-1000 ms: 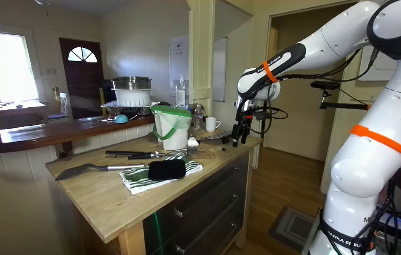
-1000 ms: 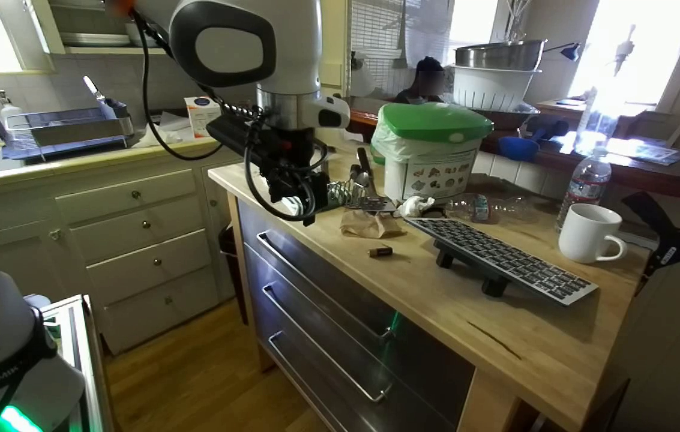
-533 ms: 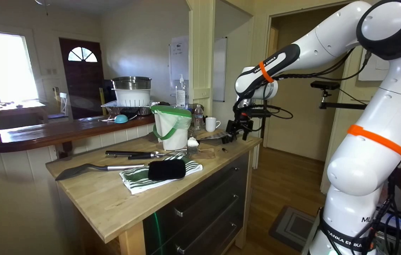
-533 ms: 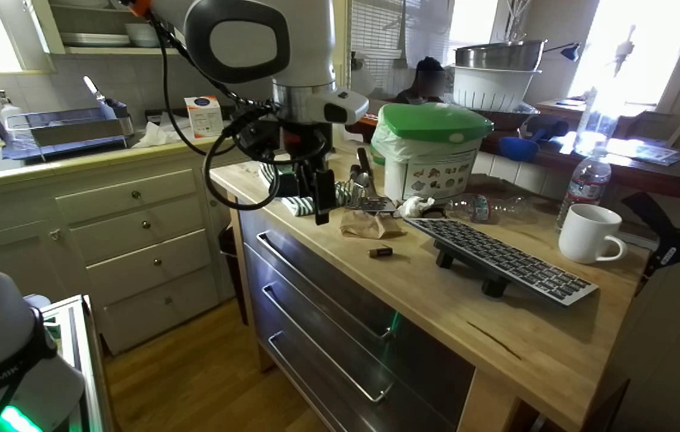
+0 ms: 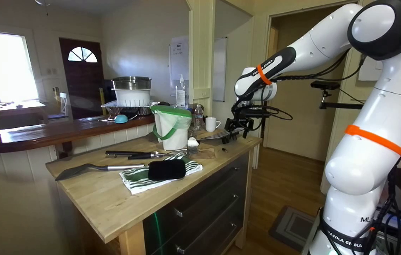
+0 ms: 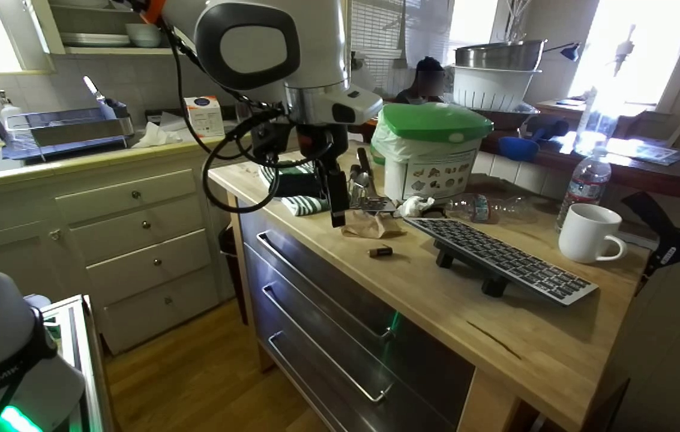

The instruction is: Pick up the battery and put it on the left side of the table

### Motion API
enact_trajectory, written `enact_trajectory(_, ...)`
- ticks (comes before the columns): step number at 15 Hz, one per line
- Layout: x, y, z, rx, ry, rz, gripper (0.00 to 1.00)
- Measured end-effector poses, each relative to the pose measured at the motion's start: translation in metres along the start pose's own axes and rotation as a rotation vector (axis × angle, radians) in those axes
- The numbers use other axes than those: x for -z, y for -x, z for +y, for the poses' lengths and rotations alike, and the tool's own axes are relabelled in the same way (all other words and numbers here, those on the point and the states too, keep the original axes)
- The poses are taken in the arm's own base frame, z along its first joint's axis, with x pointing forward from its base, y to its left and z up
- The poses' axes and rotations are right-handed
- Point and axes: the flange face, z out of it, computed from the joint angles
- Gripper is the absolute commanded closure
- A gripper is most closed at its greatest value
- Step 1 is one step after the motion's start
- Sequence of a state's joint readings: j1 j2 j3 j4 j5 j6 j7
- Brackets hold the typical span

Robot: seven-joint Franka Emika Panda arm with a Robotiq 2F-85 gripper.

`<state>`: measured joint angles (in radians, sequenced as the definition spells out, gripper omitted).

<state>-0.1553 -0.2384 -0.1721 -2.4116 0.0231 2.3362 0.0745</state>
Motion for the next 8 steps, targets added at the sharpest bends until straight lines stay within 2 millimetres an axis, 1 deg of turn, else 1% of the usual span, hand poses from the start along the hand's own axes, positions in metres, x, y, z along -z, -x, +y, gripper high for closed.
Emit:
enact_trajectory(4, -0.002, -0.005, 0.001, -0.018, 0.0, 0.037, 0.0)
enact_trajectory(6, -0.01, -0.012, 0.002, -0.031, 0.001, 0.082, 0.0)
enact_trajectory(8, -0.021, -0.017, 0.003, -0.033, 0.005, 0.113, 0.0)
